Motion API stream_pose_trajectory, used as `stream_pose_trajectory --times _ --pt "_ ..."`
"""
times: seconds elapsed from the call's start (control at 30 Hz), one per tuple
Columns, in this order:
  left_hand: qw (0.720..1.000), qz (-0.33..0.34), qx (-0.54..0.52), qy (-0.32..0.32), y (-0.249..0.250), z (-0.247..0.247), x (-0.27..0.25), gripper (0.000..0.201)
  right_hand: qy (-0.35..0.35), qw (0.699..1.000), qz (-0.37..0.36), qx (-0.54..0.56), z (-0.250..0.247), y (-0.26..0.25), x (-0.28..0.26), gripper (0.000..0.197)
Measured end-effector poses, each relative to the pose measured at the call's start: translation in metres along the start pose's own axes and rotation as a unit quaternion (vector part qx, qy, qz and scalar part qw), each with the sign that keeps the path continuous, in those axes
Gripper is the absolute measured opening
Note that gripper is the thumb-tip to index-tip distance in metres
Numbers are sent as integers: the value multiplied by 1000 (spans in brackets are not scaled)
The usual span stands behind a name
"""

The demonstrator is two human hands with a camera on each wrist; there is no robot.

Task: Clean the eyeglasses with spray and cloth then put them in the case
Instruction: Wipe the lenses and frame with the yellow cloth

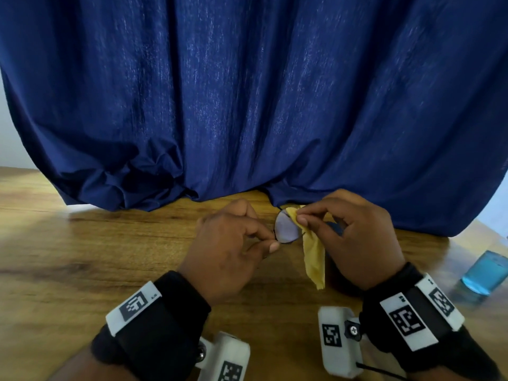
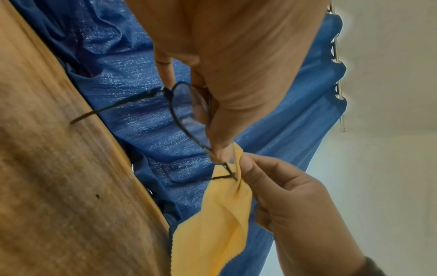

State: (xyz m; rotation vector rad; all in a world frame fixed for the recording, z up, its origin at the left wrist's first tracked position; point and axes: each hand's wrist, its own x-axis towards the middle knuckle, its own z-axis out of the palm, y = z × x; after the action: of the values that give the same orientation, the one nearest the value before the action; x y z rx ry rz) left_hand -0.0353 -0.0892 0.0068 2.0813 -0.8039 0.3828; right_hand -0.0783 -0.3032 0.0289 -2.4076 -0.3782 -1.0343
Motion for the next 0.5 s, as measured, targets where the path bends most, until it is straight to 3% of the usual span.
stream_pose_trajectory --times 0.1,0.3,0.5 --pt "1000 16 12 -23 1 3 -1 4 14 1000 11 -23 2 0 -1 12" --pt "1000 -1 11 15 -4 1 0 14 -75 997 -27 -5 7 -11 -4 19" --pt "999 18 29 -27 2 0 0 4 -5 1000 20 -21 2 -3 -1 10"
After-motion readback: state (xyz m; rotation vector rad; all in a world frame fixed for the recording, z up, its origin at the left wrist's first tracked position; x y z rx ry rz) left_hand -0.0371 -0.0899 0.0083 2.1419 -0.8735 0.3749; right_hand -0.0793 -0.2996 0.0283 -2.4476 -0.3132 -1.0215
